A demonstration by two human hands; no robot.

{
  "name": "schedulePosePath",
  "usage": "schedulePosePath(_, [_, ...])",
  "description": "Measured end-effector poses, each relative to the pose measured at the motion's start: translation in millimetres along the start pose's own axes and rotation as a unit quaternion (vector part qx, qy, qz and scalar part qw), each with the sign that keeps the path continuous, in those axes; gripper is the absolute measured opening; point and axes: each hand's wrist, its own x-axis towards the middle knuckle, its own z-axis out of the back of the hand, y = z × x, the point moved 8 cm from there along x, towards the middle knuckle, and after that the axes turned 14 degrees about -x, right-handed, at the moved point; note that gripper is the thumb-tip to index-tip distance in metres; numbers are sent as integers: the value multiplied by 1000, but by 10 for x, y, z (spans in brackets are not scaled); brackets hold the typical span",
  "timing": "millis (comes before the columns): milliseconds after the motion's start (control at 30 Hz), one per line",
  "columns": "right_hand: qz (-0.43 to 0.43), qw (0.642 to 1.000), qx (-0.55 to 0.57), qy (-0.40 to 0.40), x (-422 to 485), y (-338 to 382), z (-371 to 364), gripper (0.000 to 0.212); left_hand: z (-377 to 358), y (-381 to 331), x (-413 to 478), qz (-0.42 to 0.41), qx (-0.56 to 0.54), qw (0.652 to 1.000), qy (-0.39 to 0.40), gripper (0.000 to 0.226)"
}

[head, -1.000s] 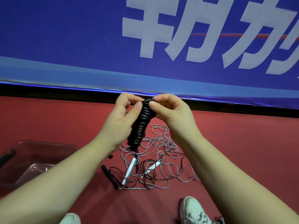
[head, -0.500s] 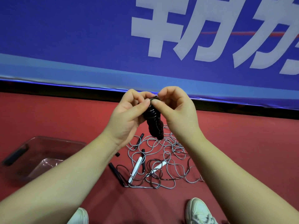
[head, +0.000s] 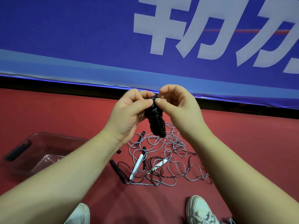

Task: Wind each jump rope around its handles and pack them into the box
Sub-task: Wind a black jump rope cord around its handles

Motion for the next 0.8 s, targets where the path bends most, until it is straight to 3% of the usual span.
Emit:
schedulePosePath(167, [-42, 997, 57, 21, 14, -126, 21, 25, -25, -17, -8, 4, 25, 999, 22, 29])
schedulePosePath(433, [3, 998, 18, -61, -43, -34, 94, 31, -37, -7, 63, 13, 33, 999, 8, 25])
schedulePosePath(600, [-80, 995, 59, 17, -27, -242, -34, 29, 41, 29, 26, 11, 128, 992, 6, 15])
schedulePosePath(700, [-95, 994, 39, 28, -18, -269, -3, 28, -3, -3, 9, -25, 160, 986, 30, 24])
schedulePosePath(800, [-109, 988, 105, -13, -4, -258, 51, 26, -50, -1, 1, -58, 205, 974, 76, 43])
